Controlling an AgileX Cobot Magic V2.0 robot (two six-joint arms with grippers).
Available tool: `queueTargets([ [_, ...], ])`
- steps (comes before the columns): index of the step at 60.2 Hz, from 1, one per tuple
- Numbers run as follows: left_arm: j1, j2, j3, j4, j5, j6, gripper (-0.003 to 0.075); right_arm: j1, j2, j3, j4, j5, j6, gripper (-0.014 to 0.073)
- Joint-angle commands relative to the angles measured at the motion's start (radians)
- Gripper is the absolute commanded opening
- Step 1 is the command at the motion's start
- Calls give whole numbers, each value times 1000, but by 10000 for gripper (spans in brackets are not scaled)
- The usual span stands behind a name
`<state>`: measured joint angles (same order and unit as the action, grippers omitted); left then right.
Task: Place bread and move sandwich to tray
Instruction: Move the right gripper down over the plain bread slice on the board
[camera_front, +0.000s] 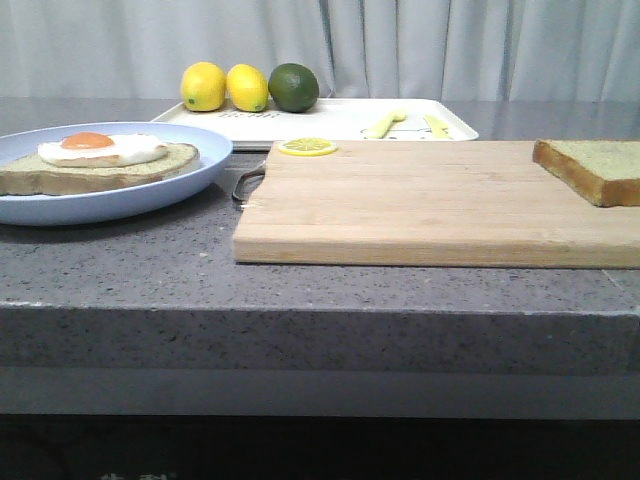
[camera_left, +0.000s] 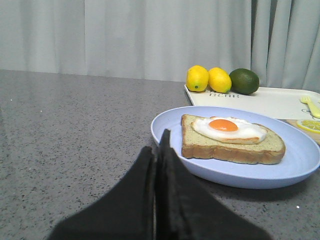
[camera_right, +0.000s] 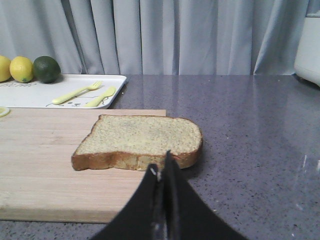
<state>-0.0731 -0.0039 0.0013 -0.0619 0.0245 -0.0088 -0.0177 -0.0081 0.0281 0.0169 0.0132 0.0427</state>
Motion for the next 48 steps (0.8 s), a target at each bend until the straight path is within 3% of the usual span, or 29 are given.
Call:
queueTargets([
  [1, 2, -19, 5, -7, -90, -6, -18, -5, -24, -5, 1, -77, -3, -67],
  [37, 2, -19, 5, -7, -97, -6, -18, -5, -24, -5, 1, -109, -3, -67],
  [48, -2, -19, -44, -13, -133, -6, -18, -4, -24, -47, 0, -54, -4, -67],
])
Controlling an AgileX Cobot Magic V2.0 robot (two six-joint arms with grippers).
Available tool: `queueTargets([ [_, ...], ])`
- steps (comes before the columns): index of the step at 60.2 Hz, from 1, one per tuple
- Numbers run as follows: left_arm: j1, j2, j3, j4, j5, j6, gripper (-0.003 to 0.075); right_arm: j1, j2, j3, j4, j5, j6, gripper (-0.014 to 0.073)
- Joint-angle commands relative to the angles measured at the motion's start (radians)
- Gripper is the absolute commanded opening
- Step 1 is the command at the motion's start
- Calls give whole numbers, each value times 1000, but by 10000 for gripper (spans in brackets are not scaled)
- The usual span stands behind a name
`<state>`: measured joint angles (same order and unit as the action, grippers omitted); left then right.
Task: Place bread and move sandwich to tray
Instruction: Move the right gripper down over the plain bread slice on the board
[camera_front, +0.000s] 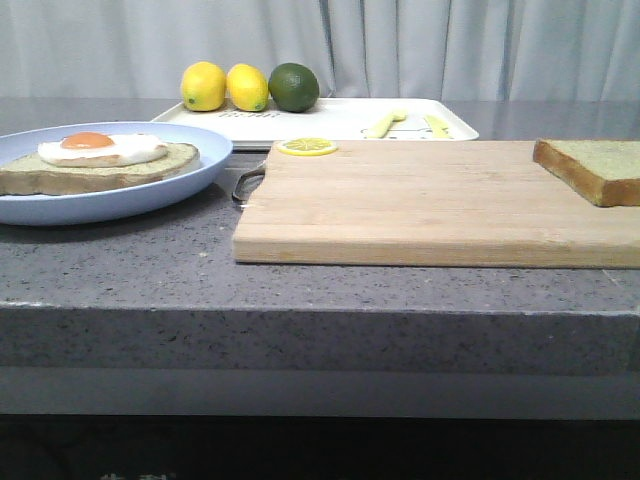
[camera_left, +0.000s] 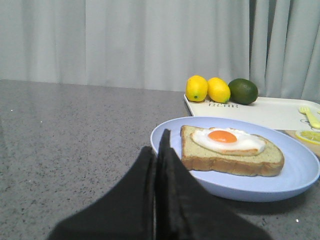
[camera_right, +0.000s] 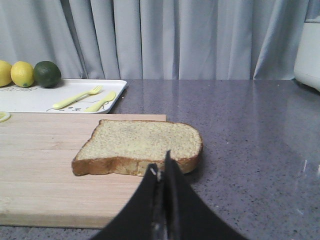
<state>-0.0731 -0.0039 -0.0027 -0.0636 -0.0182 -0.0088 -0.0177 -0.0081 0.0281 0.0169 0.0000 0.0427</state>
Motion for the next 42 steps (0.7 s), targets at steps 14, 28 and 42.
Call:
queueTargets([
  [14, -2, 32, -296, -11, 94, -6, -18, -4, 4, -276, -10, 225, -8, -67],
  [28, -2, 232, -616, -11, 364, -6, -18, -4, 171, -561, -17, 426, -8, -67],
  [42, -2, 426, -807, -11, 577, -6, -18, -4, 399, -777, -17, 685, -8, -67],
])
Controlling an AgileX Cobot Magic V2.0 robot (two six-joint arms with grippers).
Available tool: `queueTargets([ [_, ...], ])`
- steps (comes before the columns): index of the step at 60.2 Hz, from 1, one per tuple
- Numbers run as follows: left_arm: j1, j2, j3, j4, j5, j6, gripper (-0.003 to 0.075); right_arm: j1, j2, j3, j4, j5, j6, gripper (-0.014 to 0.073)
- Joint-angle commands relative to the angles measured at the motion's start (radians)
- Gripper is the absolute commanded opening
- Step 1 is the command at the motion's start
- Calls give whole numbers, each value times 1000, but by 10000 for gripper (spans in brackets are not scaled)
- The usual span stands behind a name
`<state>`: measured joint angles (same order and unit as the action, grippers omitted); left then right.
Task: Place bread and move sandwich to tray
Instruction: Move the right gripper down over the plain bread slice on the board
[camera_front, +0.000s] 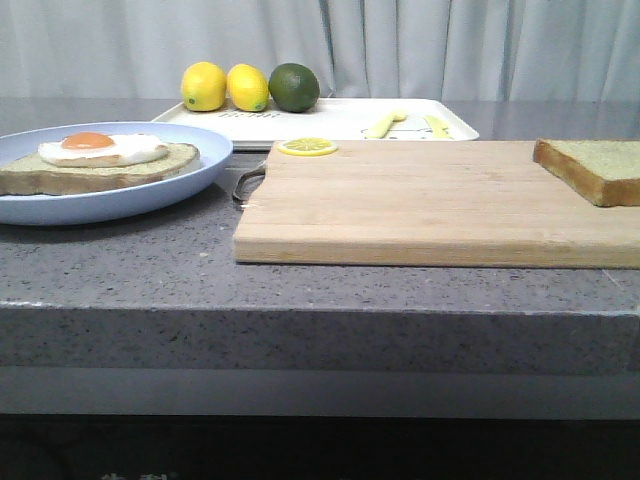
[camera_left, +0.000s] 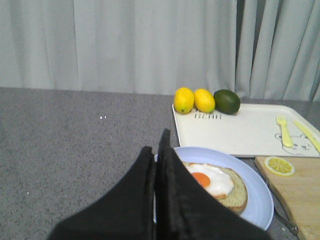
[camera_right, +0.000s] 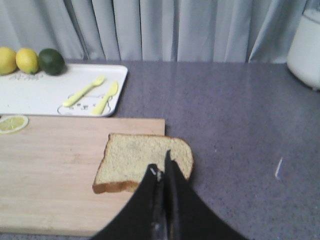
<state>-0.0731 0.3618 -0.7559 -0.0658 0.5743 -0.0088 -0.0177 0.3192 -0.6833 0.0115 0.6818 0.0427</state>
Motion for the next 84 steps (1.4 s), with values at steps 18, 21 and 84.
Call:
queueTargets([
  [18, -2, 174, -53, -13, -1, -6, -18, -4, 225, -77, -12, 47, -8, -67],
  [21, -2, 186, -53, -13, 1, -6, -18, -4, 240, -77, -12, 62, -8, -67],
  [84, 0, 226, -53, 38, -5, -6, 483, -3, 502, -252, -12, 264, -11, 538],
])
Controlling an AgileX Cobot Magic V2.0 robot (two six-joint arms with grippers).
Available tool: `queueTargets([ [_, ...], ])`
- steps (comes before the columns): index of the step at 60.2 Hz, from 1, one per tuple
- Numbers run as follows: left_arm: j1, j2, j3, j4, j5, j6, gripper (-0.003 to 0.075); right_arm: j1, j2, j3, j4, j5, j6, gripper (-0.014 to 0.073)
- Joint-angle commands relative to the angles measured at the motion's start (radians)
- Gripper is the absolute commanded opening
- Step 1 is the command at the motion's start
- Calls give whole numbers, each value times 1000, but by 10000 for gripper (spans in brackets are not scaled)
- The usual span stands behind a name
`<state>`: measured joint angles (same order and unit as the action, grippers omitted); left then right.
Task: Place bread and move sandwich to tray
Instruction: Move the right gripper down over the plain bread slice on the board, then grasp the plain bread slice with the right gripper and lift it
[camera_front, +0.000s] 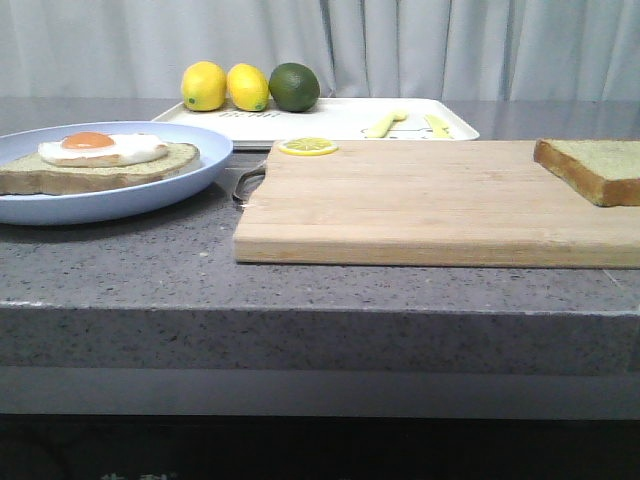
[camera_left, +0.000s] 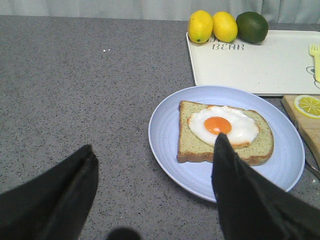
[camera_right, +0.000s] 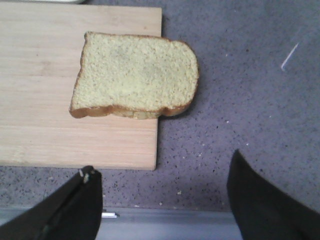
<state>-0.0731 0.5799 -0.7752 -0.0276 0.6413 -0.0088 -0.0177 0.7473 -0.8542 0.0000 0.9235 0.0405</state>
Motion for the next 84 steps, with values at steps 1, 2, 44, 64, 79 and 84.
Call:
queueTargets([
  [1, 0, 8, -34, 0, -71, -6, 483, -3, 92, -93, 0, 39, -10, 538],
  [2, 0, 8, -34, 0, -71, -6, 483, -3, 118, -105, 0, 56, -13, 538],
  [44, 0, 8, -34, 0, -109, -6, 483, -549, 615, -304, 704, 331, -532, 538],
  [64, 0, 8, -34, 0, -116, -6, 483, -619, 850, -304, 916, 401, -696, 538],
  [79, 0, 8, -34, 0, -116, -6, 483, -616, 966, -304, 993, 411, -758, 538],
  [84, 0, 8, -34, 0, -116, -6, 483, -610, 986, -304, 1003, 412, -761, 538],
])
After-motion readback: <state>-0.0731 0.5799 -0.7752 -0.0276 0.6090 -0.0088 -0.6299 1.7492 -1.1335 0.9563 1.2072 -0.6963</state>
